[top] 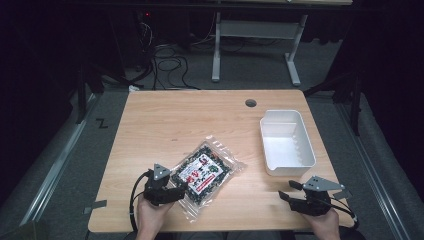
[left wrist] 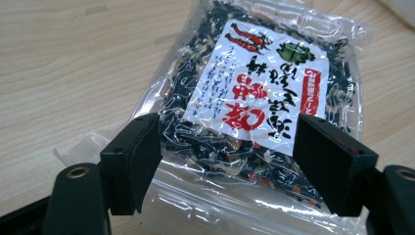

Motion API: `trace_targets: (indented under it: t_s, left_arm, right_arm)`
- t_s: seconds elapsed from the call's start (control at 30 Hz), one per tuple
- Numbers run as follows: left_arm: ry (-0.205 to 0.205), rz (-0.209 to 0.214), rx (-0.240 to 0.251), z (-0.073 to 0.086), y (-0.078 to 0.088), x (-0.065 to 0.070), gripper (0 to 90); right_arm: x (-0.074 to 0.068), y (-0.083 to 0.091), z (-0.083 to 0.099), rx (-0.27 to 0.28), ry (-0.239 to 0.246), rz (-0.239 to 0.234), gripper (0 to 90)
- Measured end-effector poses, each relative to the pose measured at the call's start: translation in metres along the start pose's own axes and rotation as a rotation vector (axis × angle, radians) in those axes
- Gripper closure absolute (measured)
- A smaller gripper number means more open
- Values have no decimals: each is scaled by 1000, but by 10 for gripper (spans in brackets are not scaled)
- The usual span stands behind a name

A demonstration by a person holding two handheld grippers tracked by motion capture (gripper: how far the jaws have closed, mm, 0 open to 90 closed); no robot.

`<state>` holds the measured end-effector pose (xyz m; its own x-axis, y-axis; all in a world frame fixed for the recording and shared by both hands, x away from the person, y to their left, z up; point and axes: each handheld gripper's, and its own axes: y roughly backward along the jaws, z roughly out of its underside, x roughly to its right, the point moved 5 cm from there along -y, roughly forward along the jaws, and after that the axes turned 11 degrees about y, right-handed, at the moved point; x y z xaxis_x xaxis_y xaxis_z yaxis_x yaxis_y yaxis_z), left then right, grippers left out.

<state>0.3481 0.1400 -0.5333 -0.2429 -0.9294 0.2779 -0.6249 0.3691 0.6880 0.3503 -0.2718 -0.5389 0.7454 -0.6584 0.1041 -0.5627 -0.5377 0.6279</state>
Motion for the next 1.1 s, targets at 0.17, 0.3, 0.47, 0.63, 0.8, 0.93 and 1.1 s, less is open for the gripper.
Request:
trace_targets:
  t_s: [0.17,0.3,0.47,0.63,0.8,0.93,1.1]
  left_arm:
    - [16,-10,-12,-1,-1,2,206]
    - [15,-17,-21,-2,-3,4,192]
    - [18,-16,-31,-2,-4,5,178]
    - [22,-12,-41,-4,-6,7,163]
    - [37,-42,-46,-5,-10,7,152]
    - [60,-44,-64,-4,-13,4,151]
    - [73,-49,-80,-4,-16,2,152]
  right_arm:
    - [1,0,2,5,-16,-2,415]
    - [1,-1,1,11,-15,-6,414]
    - [1,-2,2,2,-13,-7,416]
    - [1,-1,2,3,-13,-5,417]
    - [1,-1,2,2,-5,-4,424]
    - [1,-1,2,4,-11,-1,429]
    - [1,-2,2,-1,-4,0,429]
